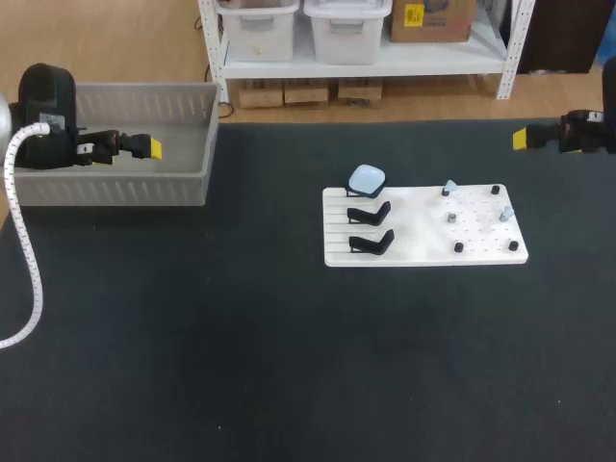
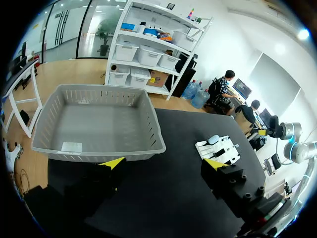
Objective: Pick up each earbud case from the left stands, insert the matching earbuds, close the lid, and place the case in the box.
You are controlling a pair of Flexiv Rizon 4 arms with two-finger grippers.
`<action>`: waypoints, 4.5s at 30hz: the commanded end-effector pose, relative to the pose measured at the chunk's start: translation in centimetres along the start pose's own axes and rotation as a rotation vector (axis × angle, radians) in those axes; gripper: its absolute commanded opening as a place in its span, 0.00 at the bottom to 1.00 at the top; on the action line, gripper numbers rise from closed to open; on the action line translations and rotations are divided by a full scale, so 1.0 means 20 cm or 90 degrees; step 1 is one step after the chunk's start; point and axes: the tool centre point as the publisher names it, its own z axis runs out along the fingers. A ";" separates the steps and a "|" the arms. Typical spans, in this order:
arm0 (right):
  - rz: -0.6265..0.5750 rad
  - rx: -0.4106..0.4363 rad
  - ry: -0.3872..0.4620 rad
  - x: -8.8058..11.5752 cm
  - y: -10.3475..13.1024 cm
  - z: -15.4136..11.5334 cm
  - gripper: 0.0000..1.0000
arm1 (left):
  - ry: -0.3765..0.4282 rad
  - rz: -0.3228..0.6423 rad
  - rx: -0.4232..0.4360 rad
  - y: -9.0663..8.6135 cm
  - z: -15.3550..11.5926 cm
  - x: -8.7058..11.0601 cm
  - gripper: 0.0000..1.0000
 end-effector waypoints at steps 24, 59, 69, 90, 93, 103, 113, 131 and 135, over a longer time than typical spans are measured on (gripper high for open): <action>0.000 0.001 0.000 0.00 0.00 0.00 1.00 | 0.002 -0.001 -0.004 -0.01 0.00 0.00 1.00; 0.000 0.001 0.000 0.00 0.00 0.00 1.00 | 0.002 -0.001 -0.004 -0.01 0.00 0.00 1.00; 0.000 0.001 0.000 0.00 0.00 0.00 1.00 | 0.011 0.032 0.010 -0.02 0.02 -0.02 1.00; 0.000 0.001 0.000 0.00 0.00 0.00 1.00 | 0.016 0.477 0.327 -0.30 0.27 -0.23 1.00; 0.000 0.001 0.000 0.00 0.00 0.00 1.00 | 0.034 0.514 0.350 -0.35 0.31 -0.22 1.00; 0.000 0.001 0.000 0.00 0.00 0.00 1.00 | 0.066 0.587 0.385 -0.42 0.41 -0.17 1.00; 0.000 0.001 0.000 0.00 0.00 0.00 1.00 | 0.079 0.600 0.413 -0.45 0.45 -0.16 1.00; 0.000 0.001 0.000 0.00 0.00 0.00 1.00 | 0.064 0.599 0.428 -0.46 0.52 -0.13 1.00; 0.000 0.001 0.000 0.00 0.00 0.00 1.00 | 0.063 0.630 0.454 -0.51 0.58 -0.13 1.00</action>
